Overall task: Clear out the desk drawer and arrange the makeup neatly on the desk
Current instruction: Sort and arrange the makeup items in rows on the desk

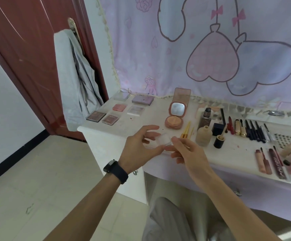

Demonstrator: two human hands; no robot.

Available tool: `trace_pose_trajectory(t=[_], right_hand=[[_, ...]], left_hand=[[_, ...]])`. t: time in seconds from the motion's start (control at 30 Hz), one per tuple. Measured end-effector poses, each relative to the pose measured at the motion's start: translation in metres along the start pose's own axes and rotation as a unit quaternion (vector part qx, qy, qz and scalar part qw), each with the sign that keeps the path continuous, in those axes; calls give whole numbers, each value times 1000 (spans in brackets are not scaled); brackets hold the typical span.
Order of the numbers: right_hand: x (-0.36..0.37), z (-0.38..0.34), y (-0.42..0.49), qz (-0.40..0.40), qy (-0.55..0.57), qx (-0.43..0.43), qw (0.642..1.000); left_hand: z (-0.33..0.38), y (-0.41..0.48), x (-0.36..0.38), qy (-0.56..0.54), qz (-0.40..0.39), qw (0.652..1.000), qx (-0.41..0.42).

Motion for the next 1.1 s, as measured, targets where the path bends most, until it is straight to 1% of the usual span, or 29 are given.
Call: trace_pose_trajectory(t=[0.07,0.13,0.2,0.27,0.37,0.47,0.6,0.73,0.8,0.9,1.0,1.1], right_hand=[[-14,1,-8,15,25,16,999],[-29,6,-15,16,97,49,994],[-38,11,-23,-14,188,91,978],[-46,17,-31,-52,255,123,958],[-55,22,-40,-86,287,147,943],[-69,26,-43,-85,269,144,948],[-86,27,-42,-58,209,103,971],[-96,19,-45,-29,120,41,992],[-98,14,-48,-13,69,15,997],[-101,10,-52,1,54,-4,999],[-101,8,-53,-4,70,-4,998],[-99,9,-52,-11,89,6,996]], left_hand=[[14,2,15,28,-38,998,33],[26,4,27,51,-59,995,60],[35,4,37,45,-61,995,63],[41,2,48,25,-58,997,54],[50,-1,62,18,-47,997,57],[61,-2,71,16,-54,995,81],[68,-1,77,46,-71,991,107],[74,2,86,113,-129,975,144],[76,2,89,127,-147,968,159],[75,0,92,102,-161,971,145],[75,-3,94,48,-140,979,138],[75,-6,95,29,-119,983,138]])
Point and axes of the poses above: each hand's wrist, its own y-axis towards the middle knuckle, its own x-axis out of the palm, z = x × y, the point moved 4 cm from there along y, towards the middle knuckle, and after that the axes turned 12 degrees about x, right-handed, at the moved point
